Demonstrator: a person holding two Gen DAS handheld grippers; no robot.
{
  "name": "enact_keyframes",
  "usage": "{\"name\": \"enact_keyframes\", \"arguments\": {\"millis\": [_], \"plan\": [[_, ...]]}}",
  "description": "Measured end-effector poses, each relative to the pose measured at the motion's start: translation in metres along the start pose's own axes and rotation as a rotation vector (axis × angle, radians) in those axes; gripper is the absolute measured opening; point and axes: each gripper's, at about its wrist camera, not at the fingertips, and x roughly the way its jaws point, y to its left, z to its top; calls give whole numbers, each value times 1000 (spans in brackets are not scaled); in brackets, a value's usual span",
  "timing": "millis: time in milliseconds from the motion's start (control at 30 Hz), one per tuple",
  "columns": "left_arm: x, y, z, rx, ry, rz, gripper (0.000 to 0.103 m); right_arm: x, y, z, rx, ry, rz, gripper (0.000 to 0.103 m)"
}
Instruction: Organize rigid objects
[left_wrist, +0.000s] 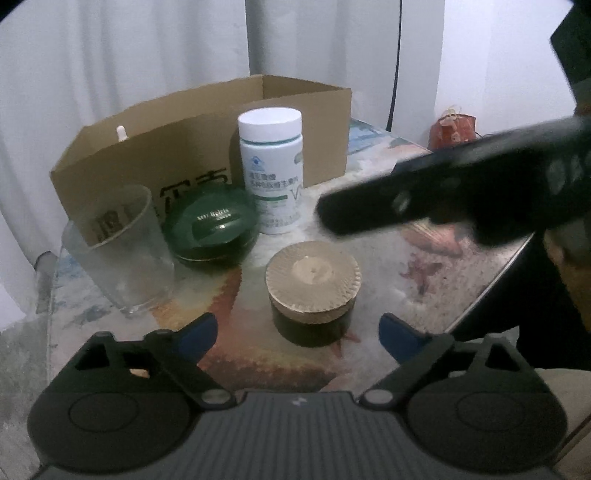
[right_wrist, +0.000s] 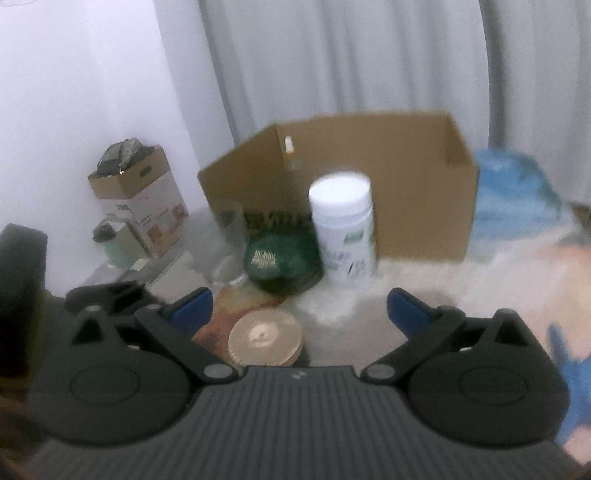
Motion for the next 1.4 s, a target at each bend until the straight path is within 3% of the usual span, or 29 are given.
{"name": "enact_keyframes", "arguments": {"millis": [200, 333, 500, 567, 767, 1133, 1400], "plan": [[9, 3, 0, -20, 6, -42, 74, 21, 1, -12, 31, 62, 31, 94], [14, 5, 3, -27, 5, -55, 66, 30, 2, -15, 41, 91, 42, 82], [17, 9, 3, -37, 6, -75, 62, 39, -3, -15, 85, 116, 76, 70], [18, 9, 4, -41, 6, -87, 59, 41, -5, -16, 97, 124, 84, 59], [17, 9, 4, -43, 3, -89, 57, 45, -9, -16, 140, 131, 122, 50], [12, 3, 2, -46, 34, -76, 57, 40, -5, -21, 151, 152, 144, 49], [19, 5, 6, -58, 37, -86, 59, 43, -19, -24, 255, 165, 177, 49]]}}
